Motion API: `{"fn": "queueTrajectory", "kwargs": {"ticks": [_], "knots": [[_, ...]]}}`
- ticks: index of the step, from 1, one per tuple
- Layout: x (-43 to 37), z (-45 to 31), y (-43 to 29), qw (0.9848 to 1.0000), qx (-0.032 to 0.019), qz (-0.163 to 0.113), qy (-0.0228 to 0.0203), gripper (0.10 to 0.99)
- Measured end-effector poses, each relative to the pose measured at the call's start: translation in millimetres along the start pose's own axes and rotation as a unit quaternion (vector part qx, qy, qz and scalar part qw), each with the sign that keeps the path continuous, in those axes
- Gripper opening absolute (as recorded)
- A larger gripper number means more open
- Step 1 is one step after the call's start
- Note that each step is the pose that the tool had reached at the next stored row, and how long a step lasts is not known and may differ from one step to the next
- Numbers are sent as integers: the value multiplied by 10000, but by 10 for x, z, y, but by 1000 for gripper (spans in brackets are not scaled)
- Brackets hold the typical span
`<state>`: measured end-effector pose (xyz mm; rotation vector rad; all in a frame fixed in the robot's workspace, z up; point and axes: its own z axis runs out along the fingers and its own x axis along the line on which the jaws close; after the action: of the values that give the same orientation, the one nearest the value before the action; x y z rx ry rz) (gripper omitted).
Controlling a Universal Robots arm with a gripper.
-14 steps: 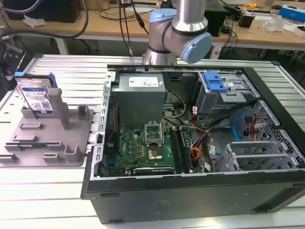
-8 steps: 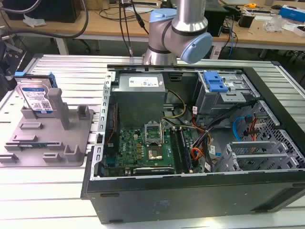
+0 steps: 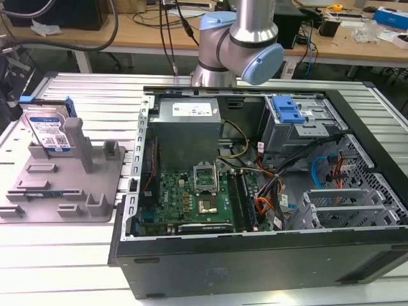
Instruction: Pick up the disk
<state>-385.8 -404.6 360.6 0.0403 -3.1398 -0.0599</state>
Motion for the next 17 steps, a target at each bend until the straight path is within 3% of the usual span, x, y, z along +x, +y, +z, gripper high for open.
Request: {"fn": "queueTrajectory", "kwargs": {"ticks": [4, 6, 7, 9, 10, 11, 14, 17], "knots": [[0, 1, 0, 9993, 0, -368, 14, 106], [0, 2, 0, 9976, 0, -697, 26, 106], [0, 2, 0, 9955, 0, -947, 36, 106], [0, 3, 0, 9936, 0, -1125, 43, 106], [0, 3, 0, 9915, 0, -1303, 50, 106], [0, 4, 0, 9883, 1, -1525, 58, 106], [0, 5, 0, 9837, 1, -1799, 68, 106], [0, 7, 0, 9781, 1, -2082, 79, 106]]}}
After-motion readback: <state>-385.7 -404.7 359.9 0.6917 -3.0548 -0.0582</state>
